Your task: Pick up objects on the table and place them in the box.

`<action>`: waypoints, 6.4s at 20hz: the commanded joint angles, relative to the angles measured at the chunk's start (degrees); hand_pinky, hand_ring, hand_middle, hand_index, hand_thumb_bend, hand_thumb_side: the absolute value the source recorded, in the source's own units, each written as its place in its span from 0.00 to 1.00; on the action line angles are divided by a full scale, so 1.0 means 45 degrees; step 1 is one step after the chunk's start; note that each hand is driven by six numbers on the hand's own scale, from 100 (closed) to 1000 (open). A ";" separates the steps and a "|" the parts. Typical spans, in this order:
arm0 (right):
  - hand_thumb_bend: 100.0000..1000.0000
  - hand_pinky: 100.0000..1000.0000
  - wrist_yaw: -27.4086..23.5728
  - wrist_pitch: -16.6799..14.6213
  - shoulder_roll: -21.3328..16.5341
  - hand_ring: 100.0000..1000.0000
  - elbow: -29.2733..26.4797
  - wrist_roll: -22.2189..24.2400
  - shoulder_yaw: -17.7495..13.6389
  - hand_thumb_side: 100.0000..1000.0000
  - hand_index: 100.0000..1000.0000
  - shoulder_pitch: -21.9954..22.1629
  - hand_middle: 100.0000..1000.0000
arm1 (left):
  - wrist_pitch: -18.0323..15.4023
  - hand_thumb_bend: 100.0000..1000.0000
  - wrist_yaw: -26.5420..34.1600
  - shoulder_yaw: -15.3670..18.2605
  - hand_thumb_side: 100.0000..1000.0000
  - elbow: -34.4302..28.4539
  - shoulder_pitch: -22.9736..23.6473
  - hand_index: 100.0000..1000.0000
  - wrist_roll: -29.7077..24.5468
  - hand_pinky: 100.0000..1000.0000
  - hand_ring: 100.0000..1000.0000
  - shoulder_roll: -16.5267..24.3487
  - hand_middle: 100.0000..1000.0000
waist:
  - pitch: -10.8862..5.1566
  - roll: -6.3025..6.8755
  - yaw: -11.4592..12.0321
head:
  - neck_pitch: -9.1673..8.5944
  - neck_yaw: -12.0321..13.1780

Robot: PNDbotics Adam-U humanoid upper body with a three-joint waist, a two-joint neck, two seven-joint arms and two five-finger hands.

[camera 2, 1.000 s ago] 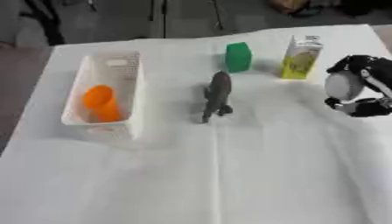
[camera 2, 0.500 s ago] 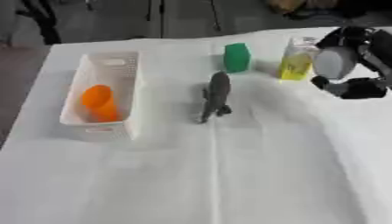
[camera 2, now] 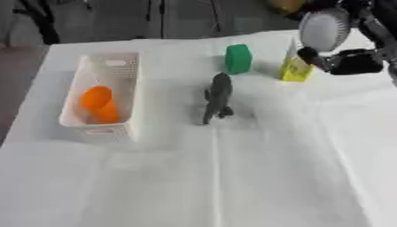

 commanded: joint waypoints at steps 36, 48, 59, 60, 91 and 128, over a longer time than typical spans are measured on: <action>0.34 0.10 0.5429 0.1369 0.0031 0.33 0.9904 -0.0328 0.1138 0.00 0.56 -0.4277 0.60 | 0.0040 0.41 0.0014 -0.0216 0.93 -0.0741 -0.0568 0.89 0.0015 0.54 0.66 0.0511 0.80 | -0.1394 -0.1070 0.3259 | -0.0570 -0.1101; 0.33 0.10 0.5712 0.0733 0.1091 0.33 0.8092 -0.0271 0.1851 0.00 0.56 -0.5197 0.61 | 0.0042 0.41 0.0047 -0.0291 0.92 -0.0743 -0.0587 0.89 -0.0062 0.55 0.66 0.0380 0.80 | -0.1511 -0.1069 0.3508 | -0.0560 -0.1563; 0.33 0.10 0.5314 0.0205 0.2070 0.32 0.7078 0.0743 0.2368 0.00 0.57 -0.5513 0.61 | 0.0069 0.41 0.0092 -0.0226 0.92 -0.0905 -0.0627 0.89 0.0070 0.55 0.66 0.0304 0.81 | -0.1464 -0.1275 0.4022 | -0.0673 -0.2303; 0.33 0.11 0.5256 0.0125 0.2171 0.33 0.6932 0.0820 0.2449 0.00 0.57 -0.5562 0.62 | 0.0071 0.41 0.0097 -0.0233 0.92 -0.0914 -0.0637 0.89 0.0066 0.55 0.66 0.0287 0.81 | -0.1452 -0.1284 0.4044 | -0.0681 -0.2381; 0.21 0.09 0.2447 -0.2233 0.4581 0.31 0.5425 0.4029 0.4022 0.00 0.61 -0.5909 0.65 | 0.0092 0.41 0.0153 -0.0311 0.92 -0.0982 -0.0771 0.89 -0.0028 0.55 0.66 0.0095 0.81 | -0.1396 -0.1400 0.4147 | -0.1008 -0.3117; 0.25 0.95 -0.0243 -0.2743 0.4676 0.94 0.4740 0.8367 0.4609 0.61 1.00 -0.5720 1.00 | 0.0057 0.41 0.0185 -0.0353 0.93 -0.0951 -0.0738 0.89 -0.0087 0.54 0.65 0.0093 0.81 | -0.1231 -0.1263 0.4079 | -0.1096 -0.3387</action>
